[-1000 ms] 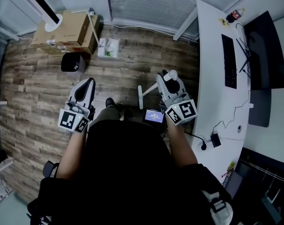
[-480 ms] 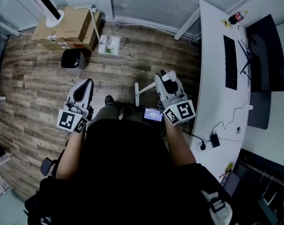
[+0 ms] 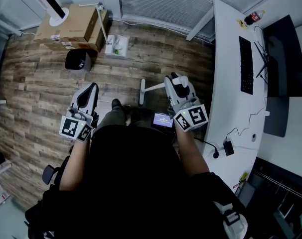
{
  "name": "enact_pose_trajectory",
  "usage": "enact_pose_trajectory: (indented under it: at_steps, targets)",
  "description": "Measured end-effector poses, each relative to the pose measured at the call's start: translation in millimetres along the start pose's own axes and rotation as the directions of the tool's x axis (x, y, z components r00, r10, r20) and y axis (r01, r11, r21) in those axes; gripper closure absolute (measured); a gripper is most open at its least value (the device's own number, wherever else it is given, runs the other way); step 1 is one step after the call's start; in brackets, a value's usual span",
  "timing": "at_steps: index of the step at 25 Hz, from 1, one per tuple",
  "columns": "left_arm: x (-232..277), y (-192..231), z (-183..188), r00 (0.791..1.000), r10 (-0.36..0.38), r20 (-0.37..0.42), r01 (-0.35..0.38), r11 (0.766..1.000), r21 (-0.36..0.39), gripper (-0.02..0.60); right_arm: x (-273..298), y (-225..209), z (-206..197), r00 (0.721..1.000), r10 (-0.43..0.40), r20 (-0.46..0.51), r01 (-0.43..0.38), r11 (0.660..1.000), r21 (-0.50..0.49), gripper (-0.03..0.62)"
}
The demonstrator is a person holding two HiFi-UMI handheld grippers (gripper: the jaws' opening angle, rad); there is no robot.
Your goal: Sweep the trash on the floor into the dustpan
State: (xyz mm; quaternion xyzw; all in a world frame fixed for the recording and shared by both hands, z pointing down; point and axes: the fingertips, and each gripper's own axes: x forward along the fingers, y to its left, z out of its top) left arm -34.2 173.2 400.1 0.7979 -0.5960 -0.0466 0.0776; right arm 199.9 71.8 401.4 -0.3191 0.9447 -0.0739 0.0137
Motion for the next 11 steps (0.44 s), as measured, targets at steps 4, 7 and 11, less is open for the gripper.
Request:
enact_pose_trajectory:
  at_steps: [4,7,11]
  targets:
    - [-3.4,1.3,-0.8,1.000,0.005,-0.005,-0.005,1.000,0.000,0.586,-0.3,0.7,0.2,1.000,0.003,0.004,-0.003,1.000,0.004,0.499]
    - [-4.8,1.1,0.3,1.000,0.009,-0.008,-0.009,1.000,0.004,0.586,-1.1,-1.1,0.6,1.000,0.002,0.006,-0.002,1.000,0.009,0.499]
    - [-4.7,-1.8,-0.6,1.000,0.008,-0.012,-0.008,1.000,0.004,0.586,-4.1,-4.8,-0.9,1.000,0.000,0.000,0.000,1.000,0.014,0.499]
